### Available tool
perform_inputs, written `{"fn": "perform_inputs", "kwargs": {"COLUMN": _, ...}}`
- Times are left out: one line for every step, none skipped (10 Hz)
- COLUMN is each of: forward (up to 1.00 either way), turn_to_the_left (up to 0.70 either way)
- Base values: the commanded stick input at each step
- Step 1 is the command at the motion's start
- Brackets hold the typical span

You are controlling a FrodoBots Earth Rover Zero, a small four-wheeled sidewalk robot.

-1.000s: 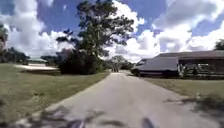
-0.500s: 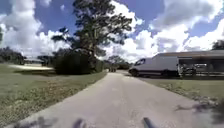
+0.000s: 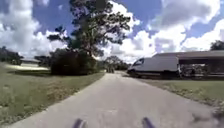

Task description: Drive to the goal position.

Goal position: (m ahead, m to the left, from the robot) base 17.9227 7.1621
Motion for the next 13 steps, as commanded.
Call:
{"fn": "perform_inputs", "kwargs": {"forward": 0.70, "turn_to_the_left": 0.00}}
{"fn": "perform_inputs", "kwargs": {"forward": 0.70, "turn_to_the_left": 0.00}}
{"fn": "perform_inputs", "kwargs": {"forward": 0.70, "turn_to_the_left": 0.00}}
{"fn": "perform_inputs", "kwargs": {"forward": 0.70, "turn_to_the_left": 0.00}}
{"fn": "perform_inputs", "kwargs": {"forward": 0.70, "turn_to_the_left": 0.15}}
{"fn": "perform_inputs", "kwargs": {"forward": 0.70, "turn_to_the_left": 0.35}}
{"fn": "perform_inputs", "kwargs": {"forward": 0.70, "turn_to_the_left": 0.35}}
{"fn": "perform_inputs", "kwargs": {"forward": 0.70, "turn_to_the_left": 0.20}}
{"fn": "perform_inputs", "kwargs": {"forward": 0.70, "turn_to_the_left": 0.00}}
{"fn": "perform_inputs", "kwargs": {"forward": 0.70, "turn_to_the_left": 0.00}}
{"fn": "perform_inputs", "kwargs": {"forward": 0.70, "turn_to_the_left": 0.00}}
{"fn": "perform_inputs", "kwargs": {"forward": 0.70, "turn_to_the_left": 0.00}}
{"fn": "perform_inputs", "kwargs": {"forward": 0.70, "turn_to_the_left": 0.35}}
